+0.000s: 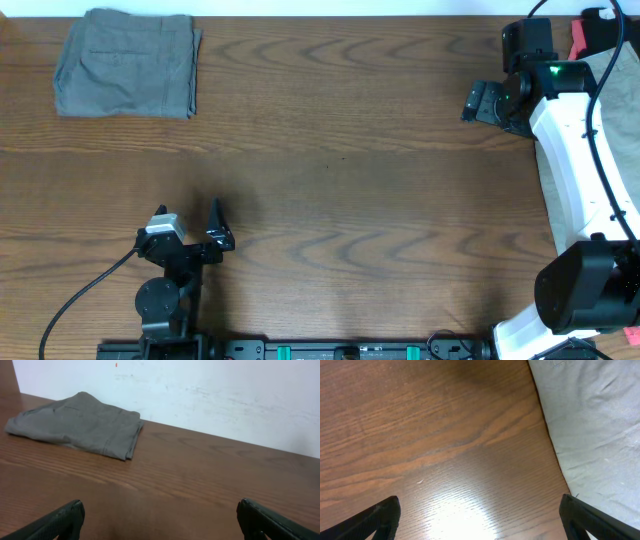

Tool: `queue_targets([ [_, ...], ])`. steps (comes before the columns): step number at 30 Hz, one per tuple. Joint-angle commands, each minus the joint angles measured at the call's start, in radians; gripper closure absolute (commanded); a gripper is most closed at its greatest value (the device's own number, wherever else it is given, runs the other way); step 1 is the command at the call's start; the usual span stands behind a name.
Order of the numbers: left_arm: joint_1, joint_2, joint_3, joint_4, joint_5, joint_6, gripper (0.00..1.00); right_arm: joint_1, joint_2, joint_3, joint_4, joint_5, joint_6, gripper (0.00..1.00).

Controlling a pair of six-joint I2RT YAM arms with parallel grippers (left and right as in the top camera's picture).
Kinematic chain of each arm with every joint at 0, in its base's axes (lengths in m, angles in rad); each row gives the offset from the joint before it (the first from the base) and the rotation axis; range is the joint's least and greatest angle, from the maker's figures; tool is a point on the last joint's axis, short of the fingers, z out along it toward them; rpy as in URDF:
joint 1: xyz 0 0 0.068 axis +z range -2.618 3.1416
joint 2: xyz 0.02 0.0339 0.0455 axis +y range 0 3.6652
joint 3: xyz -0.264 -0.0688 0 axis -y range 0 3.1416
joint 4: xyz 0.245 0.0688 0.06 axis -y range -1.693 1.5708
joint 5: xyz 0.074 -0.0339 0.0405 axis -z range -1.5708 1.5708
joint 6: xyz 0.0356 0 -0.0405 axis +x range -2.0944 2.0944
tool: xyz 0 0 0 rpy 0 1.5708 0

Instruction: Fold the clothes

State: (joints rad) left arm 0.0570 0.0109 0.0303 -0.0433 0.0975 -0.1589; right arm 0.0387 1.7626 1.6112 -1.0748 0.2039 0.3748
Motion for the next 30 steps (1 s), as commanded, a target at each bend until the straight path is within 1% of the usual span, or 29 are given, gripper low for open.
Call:
queue_targets([
  [1,-0.003,-0.007,-0.026,-0.018,-0.005,0.009,0.02,0.007,-0.006,0.01,0.001,0.016,0.01,0.01],
  [14,-0.003,-0.007,-0.026,-0.018,-0.005,0.009,0.02,0.014,-0.007,0.01,0.001,0.016,0.01,0.01],
  [17,-0.003,-0.007,-0.026,-0.018,-0.005,0.009,0.02,0.028,-0.029,0.01,0.001,0.016,0.01,0.01],
  [23,-0.003,-0.007,-0.026,-0.018,-0.005,0.009,0.02,0.093,-0.175,0.01,0.001,0.016,0.01,0.01],
  [28,-0.003,-0.007,-0.026,-0.018,-0.005,0.009,0.02,0.163,-0.352,0.01,-0.001,0.019,0.008,0.01],
  [30,-0.003,-0.007,-0.026,-0.018,-0.005,0.009,0.02,0.178,-0.412,0.01,-0.016,0.018,-0.023,0.01],
])
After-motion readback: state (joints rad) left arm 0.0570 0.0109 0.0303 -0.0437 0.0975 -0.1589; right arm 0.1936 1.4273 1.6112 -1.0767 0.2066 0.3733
